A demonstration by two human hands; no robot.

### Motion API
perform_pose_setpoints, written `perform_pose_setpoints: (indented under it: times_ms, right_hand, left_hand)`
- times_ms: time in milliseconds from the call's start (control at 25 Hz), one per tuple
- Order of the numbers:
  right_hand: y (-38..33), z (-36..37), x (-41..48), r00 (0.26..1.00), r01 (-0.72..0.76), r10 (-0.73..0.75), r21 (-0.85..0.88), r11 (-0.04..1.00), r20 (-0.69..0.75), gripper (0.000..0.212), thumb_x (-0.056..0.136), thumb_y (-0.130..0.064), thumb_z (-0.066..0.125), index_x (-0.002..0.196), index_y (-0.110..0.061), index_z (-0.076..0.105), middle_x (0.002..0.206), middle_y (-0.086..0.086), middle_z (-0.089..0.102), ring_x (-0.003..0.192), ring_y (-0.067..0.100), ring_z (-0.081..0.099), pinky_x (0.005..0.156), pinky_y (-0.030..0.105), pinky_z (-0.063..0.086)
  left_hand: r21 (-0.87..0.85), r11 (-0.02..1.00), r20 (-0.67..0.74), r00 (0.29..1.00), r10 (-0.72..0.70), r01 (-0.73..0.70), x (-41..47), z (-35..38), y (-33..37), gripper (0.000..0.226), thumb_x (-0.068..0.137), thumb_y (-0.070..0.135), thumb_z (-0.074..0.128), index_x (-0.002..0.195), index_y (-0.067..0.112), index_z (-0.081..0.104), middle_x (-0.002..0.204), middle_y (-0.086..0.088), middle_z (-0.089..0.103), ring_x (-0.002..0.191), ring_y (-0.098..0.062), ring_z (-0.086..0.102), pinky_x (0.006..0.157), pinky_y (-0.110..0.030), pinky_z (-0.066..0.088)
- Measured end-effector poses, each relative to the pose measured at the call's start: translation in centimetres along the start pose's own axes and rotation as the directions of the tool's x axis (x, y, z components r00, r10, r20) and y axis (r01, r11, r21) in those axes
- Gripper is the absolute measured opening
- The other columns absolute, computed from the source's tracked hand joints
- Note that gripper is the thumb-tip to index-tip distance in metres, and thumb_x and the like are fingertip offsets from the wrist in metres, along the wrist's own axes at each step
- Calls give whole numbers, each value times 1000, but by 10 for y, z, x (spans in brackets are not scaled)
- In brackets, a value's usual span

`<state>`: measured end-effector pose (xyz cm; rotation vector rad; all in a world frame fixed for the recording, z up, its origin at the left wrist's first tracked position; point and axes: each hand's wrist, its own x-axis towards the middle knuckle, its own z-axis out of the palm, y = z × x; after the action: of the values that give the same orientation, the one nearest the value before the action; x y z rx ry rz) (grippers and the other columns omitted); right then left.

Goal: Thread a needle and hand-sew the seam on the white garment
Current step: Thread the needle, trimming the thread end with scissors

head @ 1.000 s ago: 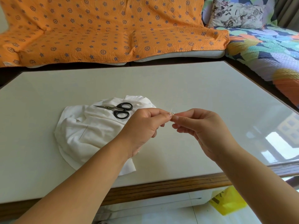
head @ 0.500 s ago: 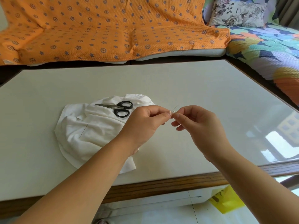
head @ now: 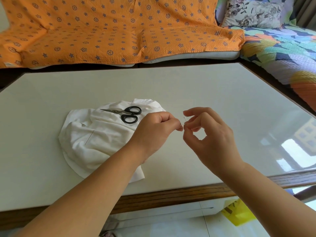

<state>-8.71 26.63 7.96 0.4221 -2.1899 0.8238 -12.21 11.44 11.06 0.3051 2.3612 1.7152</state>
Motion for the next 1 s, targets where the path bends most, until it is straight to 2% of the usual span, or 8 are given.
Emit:
perform_pose_setpoints:
  times_ms: [120,200,360,520,680,760,880,1000]
  right_hand:
    - [-1,-2,2,998,-53,51,49,997,42,9,83,-23,60,78,-19,53,103,-2,69,71,13,64,60,33,54]
    - [-1,-4,3,996,-70,66,74,995,60,16,83,-17,64,82,-26,51,98,-4,71,71,11,64,62,27,53]
    - [1,-4,1,994,-85,77,113,990,79,16,79,-2,70,77,-11,57,90,-4,70,71,12,65,63,25,52]
    - [1,-4,0,991,-107,96,120,987,95,18,78,5,72,77,-6,58,81,-4,70,71,13,64,63,26,52]
    - [-3,-8,3,952,-301,281,222,927,118,24,81,2,69,76,-19,58,81,-8,70,73,13,70,68,24,55]
    - [-5,-10,5,931,-365,344,246,898,127,26,81,-1,68,74,-24,57,78,-8,71,73,14,70,68,22,55]
    - [-9,-12,7,898,-439,410,286,852,158,18,81,-2,68,75,-18,61,72,-6,71,71,11,70,66,23,55]
    - [-12,-14,8,866,-499,458,309,810,199,11,82,-5,69,77,-13,63,71,-6,73,68,8,71,66,28,58]
  left_hand:
    - [-12,1000,34,999,1,-1,0,-3,0,18,70,33,60,65,19,71,67,-3,40,65,-17,38,67,-37,34]
    - [-22,1000,65,998,0,2,0,-5,0,17,70,32,60,64,21,72,68,-3,43,68,-18,38,68,-37,34]
    - [0,1000,108,994,-8,8,1,-8,0,19,70,32,60,69,18,74,63,8,50,63,-12,39,69,-33,35]
    - [38,999,116,993,11,-16,1,-9,1,17,78,31,66,72,17,74,64,8,55,57,-6,40,69,-29,36]
    - [102,987,39,992,123,-127,3,-10,-6,4,83,26,73,82,23,71,66,15,60,58,-4,47,61,-19,41]
    - [97,979,23,984,178,-179,2,-10,-10,12,79,31,76,89,28,70,73,17,64,61,-6,51,63,-22,47]
    - [130,967,-5,975,223,-220,-1,-7,-6,6,83,28,76,87,31,73,62,22,62,61,-7,55,65,-26,51]
    - [177,951,-22,965,260,-252,-1,-7,-3,16,87,22,73,78,35,72,52,20,56,56,-5,53,62,-29,51]
